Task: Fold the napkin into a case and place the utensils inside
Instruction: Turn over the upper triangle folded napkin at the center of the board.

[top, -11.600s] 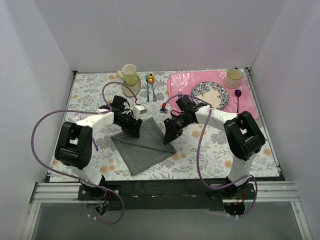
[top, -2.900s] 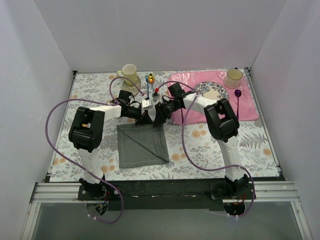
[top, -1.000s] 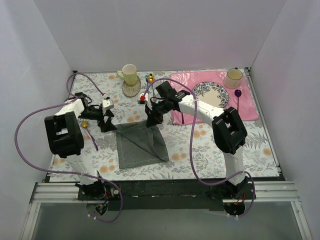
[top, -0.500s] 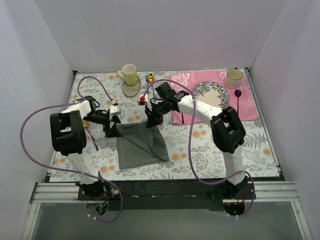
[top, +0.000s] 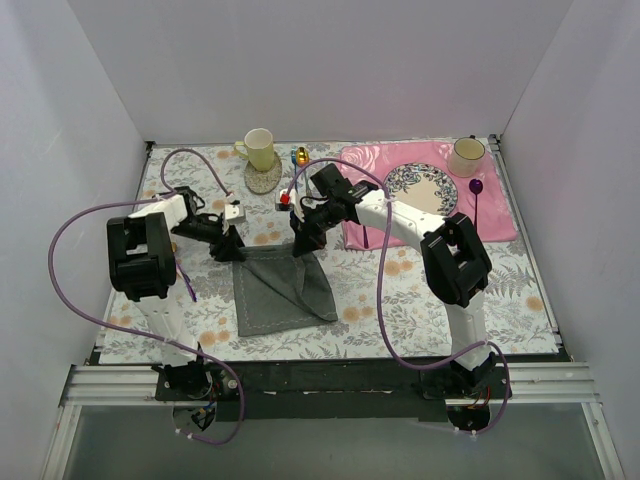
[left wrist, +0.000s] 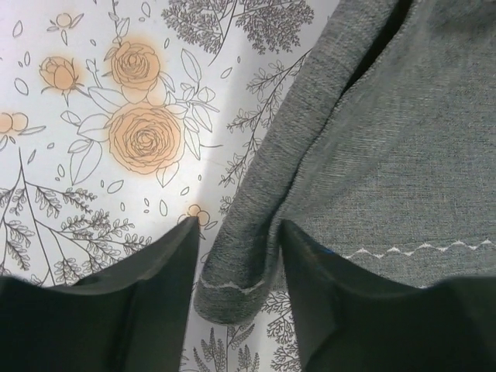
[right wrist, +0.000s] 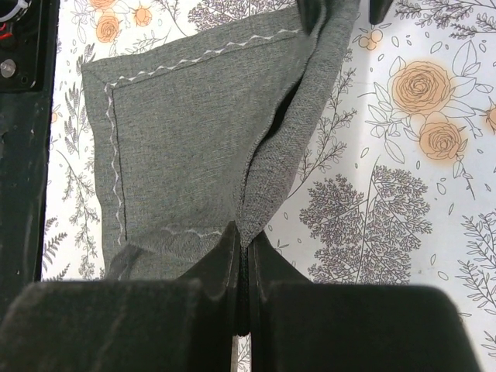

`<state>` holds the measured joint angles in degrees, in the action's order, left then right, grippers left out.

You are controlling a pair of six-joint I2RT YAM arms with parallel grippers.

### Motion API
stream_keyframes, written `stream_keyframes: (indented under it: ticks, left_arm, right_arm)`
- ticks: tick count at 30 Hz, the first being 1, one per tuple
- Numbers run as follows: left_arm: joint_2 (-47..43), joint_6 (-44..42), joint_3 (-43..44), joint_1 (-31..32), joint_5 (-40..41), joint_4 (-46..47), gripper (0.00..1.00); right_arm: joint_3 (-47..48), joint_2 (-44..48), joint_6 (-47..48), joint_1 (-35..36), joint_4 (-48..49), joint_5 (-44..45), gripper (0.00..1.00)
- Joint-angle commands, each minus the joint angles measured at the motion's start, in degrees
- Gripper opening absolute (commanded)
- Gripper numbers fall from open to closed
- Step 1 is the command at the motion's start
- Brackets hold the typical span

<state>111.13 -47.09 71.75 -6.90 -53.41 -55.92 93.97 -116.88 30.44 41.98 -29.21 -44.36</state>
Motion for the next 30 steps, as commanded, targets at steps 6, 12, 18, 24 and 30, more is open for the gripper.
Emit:
stream_keyframes:
  ticks: [6, 12, 18, 24, 30]
  left_arm:
    - [1.19, -5.11, 5.95, 0.22, -3.02, -9.55, 0.16]
    - [-3.19, -2.67, 6.21, -0.40, -3.45, -10.96, 0.00]
    - [-7.06, 0.94, 5.34, -0.40, -3.90, -8.60, 0.00]
    - [-8.56, 9.73, 5.07, 0.13, -2.41, -3.67, 0.00]
    - [-12.60, 27.03, 4.63, 0.13, 0.58, 10.02, 0.00]
  right_arm:
    - [3.67, 3.24, 2.35, -0.67, -1.90, -2.05, 0.01]
    - [7.09, 3.33, 1.73, -2.86, -3.21, -0.12, 0.01]
    - [11.84, 2.71, 4.63, -4.36, -7.16, 0.94, 0.01]
    - [12.46, 2.71, 6.03, -4.36, -7.70, 1.64, 0.01]
    - [17.63, 1.22, 8.15, -5.49, -5.68, 6.56, 0.01]
